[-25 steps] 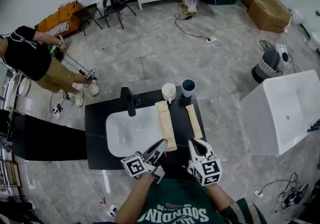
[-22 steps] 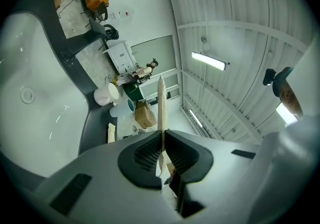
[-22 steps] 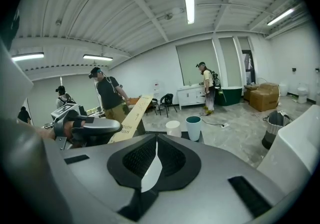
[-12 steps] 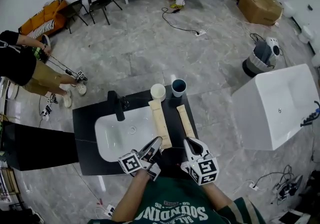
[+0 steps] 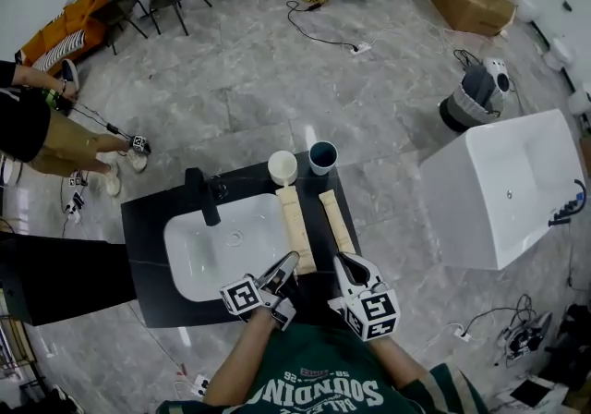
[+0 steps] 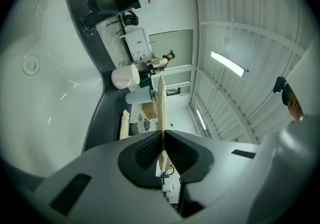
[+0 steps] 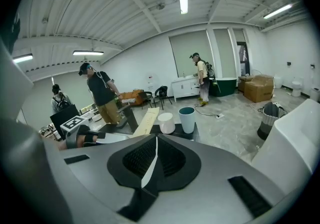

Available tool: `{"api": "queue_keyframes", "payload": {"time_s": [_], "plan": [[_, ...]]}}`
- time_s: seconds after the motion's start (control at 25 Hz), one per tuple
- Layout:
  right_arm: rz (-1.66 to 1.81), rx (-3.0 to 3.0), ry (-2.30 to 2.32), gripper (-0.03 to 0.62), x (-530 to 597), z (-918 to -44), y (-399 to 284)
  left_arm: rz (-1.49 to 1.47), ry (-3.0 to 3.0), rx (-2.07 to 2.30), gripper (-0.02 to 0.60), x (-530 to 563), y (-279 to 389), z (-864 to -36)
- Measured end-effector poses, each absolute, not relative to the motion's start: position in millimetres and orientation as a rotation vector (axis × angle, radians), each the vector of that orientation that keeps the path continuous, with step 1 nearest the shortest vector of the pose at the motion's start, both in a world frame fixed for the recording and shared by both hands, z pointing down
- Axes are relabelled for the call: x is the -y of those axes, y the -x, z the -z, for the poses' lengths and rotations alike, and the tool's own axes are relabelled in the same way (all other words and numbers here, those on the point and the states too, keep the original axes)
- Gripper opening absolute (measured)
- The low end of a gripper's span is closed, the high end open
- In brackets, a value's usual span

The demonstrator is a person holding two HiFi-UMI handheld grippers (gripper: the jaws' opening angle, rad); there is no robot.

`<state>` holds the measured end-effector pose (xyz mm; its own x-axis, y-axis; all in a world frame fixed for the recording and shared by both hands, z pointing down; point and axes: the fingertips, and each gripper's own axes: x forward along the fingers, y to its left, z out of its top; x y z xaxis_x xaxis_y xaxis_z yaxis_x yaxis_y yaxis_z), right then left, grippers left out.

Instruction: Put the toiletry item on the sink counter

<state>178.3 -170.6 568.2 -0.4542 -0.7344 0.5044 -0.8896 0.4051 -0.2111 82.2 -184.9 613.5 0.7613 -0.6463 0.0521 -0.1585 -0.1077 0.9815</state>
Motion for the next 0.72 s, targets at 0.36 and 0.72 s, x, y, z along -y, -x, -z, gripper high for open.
{"api": "queue_keyframes", "payload": {"time_s": [0.36,0.72], "plan": [[-0.691,2.269,-1.434,0.043,172,-579,-185,0.402,-1.55,0.642,0.034,182,-92,-670],[-0.708,2.231,-1.473,0.043,178,-585,-186,0.402,-1.351,0.677,0.034,188,-86,-724]]}}
